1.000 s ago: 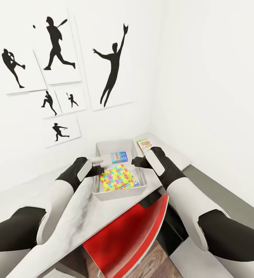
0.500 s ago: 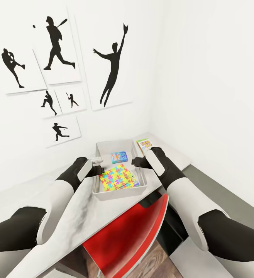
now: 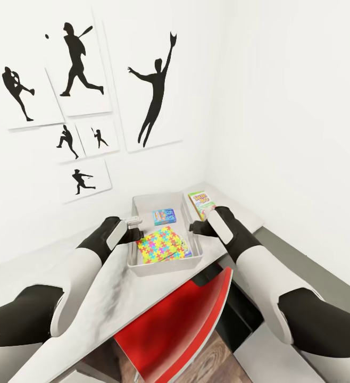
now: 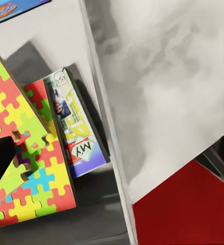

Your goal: Put all the toys in the child's room - the three board games (two on the bed and one on the table), the two jigsaw puzzles on the table, and the tennis ball on the table - inside the toy box on the table in the child's room.

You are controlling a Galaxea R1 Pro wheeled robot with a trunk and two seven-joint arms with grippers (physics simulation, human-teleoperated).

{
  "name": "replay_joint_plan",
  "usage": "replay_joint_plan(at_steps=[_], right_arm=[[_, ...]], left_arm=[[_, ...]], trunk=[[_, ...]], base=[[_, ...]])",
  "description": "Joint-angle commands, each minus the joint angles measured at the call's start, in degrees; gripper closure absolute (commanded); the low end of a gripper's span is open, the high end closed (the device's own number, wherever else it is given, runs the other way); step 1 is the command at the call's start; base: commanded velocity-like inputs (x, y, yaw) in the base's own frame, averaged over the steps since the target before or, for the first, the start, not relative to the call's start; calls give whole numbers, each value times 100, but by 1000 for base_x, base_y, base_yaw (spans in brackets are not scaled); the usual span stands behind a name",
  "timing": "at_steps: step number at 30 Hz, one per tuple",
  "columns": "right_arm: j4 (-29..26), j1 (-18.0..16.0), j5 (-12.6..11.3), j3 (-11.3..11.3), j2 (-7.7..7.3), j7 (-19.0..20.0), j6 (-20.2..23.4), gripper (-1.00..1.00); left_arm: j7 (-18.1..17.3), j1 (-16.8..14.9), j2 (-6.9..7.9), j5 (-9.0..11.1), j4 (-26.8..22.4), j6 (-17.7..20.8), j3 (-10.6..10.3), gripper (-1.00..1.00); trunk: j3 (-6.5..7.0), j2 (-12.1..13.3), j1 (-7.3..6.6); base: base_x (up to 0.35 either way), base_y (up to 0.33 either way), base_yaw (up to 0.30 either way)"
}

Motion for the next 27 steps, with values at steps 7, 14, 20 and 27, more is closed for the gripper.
replay_joint_plan(at_steps=[7, 14, 20, 27], right_arm=[[32, -6, -42, 69, -19, -55, 5, -100], [36, -6, -43, 82, -5, -55, 3, -100], [36, -1, -45, 89, -8, -55, 3, -100], [36, 2, -38, 92, -10, -52, 3, -100]], left_arm=[[47, -4, 5, 54, -7, 20, -41, -100], [47, -3, 5, 53, -7, 20, -41, -100], [47, 4, 5, 55, -7, 16, -41, -100], [47, 4, 4, 52, -7, 15, -41, -100]], trunk=[[-12, -12, 3], [-22, -12, 3], [-55, -12, 3], [-100, -12, 3]], base=[[0, 0, 0], [0, 0, 0], [0, 0, 0], [0, 0, 0]])
